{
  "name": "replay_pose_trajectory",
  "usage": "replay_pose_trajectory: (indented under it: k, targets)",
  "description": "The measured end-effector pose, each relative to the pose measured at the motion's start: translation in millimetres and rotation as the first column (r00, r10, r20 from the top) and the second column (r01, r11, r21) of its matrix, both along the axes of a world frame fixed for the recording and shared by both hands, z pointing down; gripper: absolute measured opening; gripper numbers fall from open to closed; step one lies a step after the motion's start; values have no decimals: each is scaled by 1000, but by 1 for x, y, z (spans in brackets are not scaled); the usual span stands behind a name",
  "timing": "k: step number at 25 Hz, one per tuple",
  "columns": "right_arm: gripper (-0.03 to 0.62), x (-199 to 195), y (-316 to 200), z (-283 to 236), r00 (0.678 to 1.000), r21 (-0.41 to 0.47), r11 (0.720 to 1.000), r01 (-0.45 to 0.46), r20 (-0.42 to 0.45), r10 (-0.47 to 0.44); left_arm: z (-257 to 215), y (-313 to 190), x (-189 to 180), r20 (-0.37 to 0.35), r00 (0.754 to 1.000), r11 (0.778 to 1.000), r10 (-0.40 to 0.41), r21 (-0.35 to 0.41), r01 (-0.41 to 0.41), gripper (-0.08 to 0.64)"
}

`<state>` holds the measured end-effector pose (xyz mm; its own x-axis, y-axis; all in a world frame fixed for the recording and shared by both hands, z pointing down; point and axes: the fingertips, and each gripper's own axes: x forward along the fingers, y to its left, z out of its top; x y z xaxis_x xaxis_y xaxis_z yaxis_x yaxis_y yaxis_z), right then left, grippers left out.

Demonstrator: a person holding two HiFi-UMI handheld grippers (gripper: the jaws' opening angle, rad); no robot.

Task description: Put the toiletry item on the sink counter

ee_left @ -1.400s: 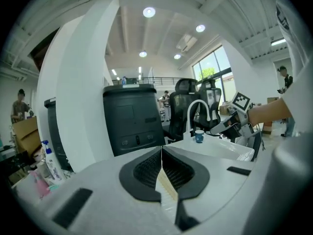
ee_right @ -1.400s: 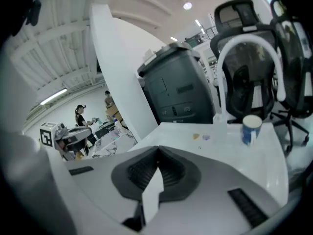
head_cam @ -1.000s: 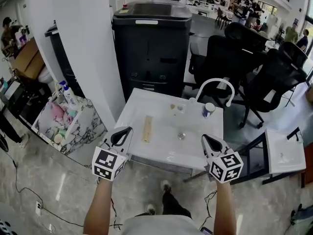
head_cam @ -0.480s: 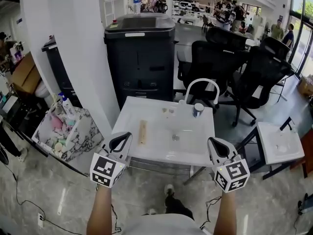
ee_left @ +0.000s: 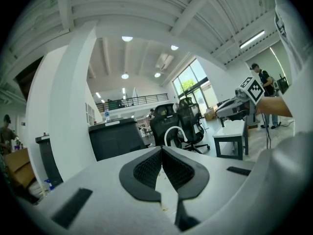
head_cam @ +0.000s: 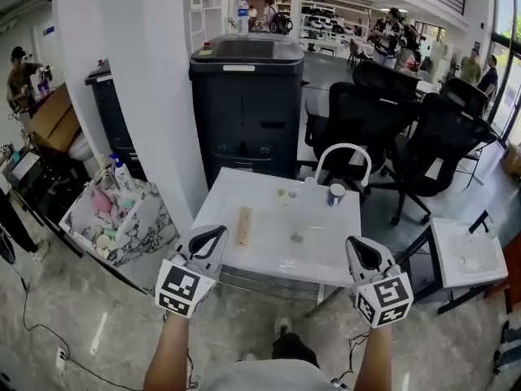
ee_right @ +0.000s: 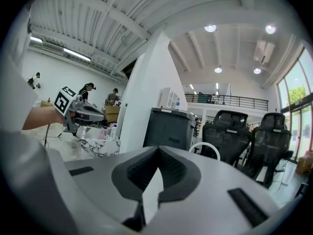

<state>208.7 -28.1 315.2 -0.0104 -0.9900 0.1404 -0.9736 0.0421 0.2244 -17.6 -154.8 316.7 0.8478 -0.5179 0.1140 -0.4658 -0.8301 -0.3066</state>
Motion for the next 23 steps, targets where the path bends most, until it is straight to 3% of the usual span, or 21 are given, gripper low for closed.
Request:
replay_pose_trajectory:
  k: [10,17,23]
  targets:
    - [-3,-4,0,9,1000,-11,1000,0,-6,0,3,2,0,13,1000,1000,5,3,-5,11]
    - [-3,0,0,19,1000,-35,999,-2,0,2,9,-8,-2,8,999,999,-50,-19,50,11]
    - [-3,2,-3,21,1000,-36,999,-19,-3,19,15,-15,-4,12,999,998,-49,-27,49,11]
